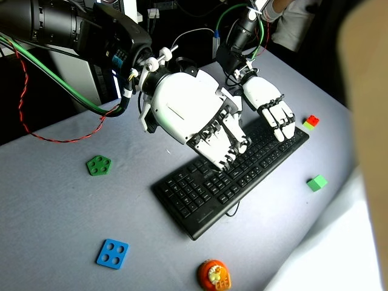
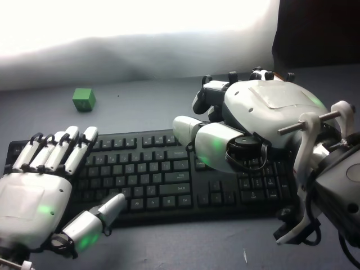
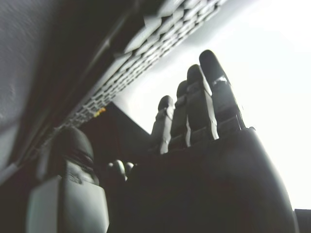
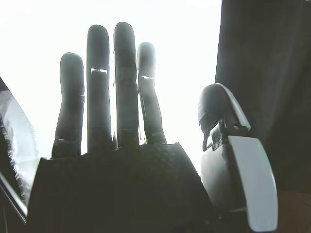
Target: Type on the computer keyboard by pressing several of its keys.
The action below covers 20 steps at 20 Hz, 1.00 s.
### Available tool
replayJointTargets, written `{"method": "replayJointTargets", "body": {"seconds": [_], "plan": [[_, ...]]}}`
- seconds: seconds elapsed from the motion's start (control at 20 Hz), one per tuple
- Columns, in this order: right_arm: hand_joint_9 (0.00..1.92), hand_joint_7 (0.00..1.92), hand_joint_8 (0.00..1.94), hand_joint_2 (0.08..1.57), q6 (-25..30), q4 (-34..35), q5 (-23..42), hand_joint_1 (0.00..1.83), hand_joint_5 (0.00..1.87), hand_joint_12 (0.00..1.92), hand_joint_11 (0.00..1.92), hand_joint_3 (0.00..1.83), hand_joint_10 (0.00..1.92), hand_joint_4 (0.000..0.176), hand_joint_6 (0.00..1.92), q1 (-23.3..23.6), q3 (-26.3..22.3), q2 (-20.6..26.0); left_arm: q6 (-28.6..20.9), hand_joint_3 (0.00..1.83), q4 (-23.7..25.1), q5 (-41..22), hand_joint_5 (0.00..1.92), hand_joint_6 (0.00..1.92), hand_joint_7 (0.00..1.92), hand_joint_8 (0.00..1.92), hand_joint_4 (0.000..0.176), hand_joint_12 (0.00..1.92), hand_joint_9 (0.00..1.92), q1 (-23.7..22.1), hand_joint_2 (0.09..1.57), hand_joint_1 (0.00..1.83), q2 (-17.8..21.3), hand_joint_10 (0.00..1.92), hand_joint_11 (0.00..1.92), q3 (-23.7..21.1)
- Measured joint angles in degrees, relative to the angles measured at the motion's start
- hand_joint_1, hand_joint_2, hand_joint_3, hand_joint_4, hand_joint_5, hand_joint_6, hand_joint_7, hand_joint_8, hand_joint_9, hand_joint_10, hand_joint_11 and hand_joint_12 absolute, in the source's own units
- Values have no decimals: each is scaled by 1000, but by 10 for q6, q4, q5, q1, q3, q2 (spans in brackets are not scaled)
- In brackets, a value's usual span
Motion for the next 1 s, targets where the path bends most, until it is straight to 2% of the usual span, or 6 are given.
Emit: {"method": "replayJointTargets", "body": {"seconds": [0.1,0.2,0.35,0.6,0.85,1.0], "plan": [[472,792,7,1335,0,0,0,22,423,1685,57,0,874,0,642,0,0,0,0,21,1,2,15,4,98,4,57,690,169,0,1246,4,0,17,0,0],[464,785,4,1335,0,0,0,26,420,1685,57,0,870,0,638,0,0,0,0,4,-5,1,0,0,58,3,57,727,181,0,1226,328,0,19,0,0],[471,783,3,1336,0,0,0,23,418,1690,58,1,871,0,636,0,0,0,-6,0,-3,0,0,0,53,0,93,696,139,0,1001,886,-1,4,0,7],[479,785,3,1338,0,0,0,33,413,1673,82,1,863,0,644,0,0,0,-14,0,12,-25,0,0,0,0,119,583,70,-3,945,1047,-2,0,0,10],[484,783,5,1339,0,0,0,23,416,1679,78,1,861,0,649,0,0,0,-14,5,8,-25,0,0,0,0,107,534,63,-7,973,938,3,9,0,7],[507,795,9,1339,0,0,-1,24,420,1666,90,0,839,0,645,0,0,1,-3,12,-8,-4,37,11,114,7,63,755,183,-8,1223,35,21,32,0,-4]]}}
